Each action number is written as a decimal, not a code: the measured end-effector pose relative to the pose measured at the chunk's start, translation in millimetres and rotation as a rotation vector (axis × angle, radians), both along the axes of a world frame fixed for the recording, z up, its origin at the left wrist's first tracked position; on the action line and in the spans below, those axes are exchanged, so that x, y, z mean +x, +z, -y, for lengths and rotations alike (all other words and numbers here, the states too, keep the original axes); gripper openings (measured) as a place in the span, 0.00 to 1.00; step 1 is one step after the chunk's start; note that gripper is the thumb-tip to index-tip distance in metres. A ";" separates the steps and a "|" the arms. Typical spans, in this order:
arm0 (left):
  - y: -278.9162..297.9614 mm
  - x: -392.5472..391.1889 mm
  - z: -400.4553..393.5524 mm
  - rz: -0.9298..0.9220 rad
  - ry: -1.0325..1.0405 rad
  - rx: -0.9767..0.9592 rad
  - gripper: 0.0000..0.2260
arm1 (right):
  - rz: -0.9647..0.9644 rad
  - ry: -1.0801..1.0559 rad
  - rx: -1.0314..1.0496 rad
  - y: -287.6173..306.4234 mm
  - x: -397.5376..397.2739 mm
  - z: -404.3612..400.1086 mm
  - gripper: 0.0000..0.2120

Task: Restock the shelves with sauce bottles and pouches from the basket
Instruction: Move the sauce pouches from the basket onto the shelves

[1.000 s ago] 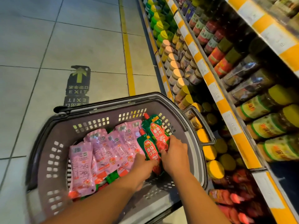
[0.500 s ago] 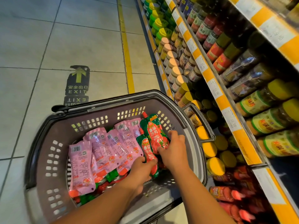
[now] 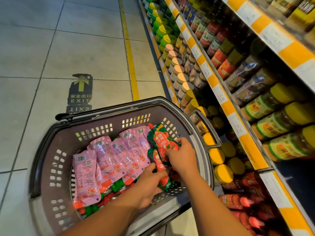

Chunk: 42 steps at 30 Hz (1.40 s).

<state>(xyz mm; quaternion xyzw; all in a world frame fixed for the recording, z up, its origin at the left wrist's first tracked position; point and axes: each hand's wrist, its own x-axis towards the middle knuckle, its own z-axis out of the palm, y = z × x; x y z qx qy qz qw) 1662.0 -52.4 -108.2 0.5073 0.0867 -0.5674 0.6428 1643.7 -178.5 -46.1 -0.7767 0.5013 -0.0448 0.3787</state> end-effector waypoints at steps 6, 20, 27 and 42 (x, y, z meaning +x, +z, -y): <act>15.1 5.2 -11.4 0.050 -0.040 -0.010 0.15 | 0.202 -0.138 0.103 16.1 -12.2 -1.5 0.11; 91.3 3.8 -33.6 0.336 -0.063 -0.153 0.20 | 0.676 -0.584 0.479 99.7 -129.4 7.3 0.10; 147.4 -41.8 -28.7 0.438 -0.124 -0.233 0.18 | 0.880 -0.748 0.689 142.9 -220.0 -3.2 0.22; 216.8 -177.9 -2.6 0.662 -0.548 -0.312 0.16 | 1.051 -0.869 0.487 171.8 -437.3 -70.3 0.28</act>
